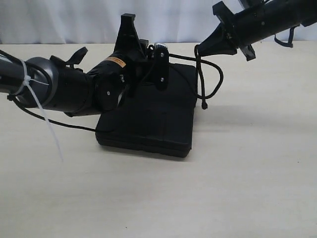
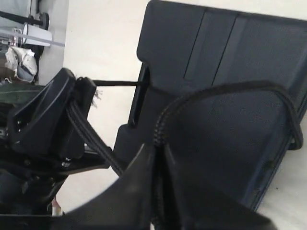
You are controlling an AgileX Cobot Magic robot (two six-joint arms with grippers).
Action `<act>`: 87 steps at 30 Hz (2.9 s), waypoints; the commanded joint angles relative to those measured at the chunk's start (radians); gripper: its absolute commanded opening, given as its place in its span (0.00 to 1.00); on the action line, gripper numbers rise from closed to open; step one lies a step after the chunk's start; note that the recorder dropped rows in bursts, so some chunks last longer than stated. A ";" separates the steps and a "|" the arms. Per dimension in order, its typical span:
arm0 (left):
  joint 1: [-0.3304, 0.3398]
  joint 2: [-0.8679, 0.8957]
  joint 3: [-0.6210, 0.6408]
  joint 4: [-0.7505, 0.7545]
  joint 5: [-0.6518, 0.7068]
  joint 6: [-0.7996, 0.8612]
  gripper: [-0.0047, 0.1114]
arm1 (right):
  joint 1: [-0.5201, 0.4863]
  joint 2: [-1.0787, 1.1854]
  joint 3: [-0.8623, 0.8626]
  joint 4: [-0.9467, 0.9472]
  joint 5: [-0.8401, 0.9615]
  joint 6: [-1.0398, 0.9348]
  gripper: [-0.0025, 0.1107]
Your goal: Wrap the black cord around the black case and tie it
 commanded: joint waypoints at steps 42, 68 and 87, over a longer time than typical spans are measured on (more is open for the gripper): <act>0.003 0.014 -0.004 -0.009 0.059 -0.057 0.04 | -0.010 -0.262 0.085 -0.465 0.039 0.062 0.40; 0.003 0.043 -0.004 -0.018 0.074 -0.057 0.04 | 0.196 -0.278 0.628 -0.313 -0.374 -0.144 0.40; 0.003 0.043 -0.006 -0.115 -0.111 -0.158 0.06 | 0.196 -0.386 0.591 -0.237 -0.260 -0.182 0.06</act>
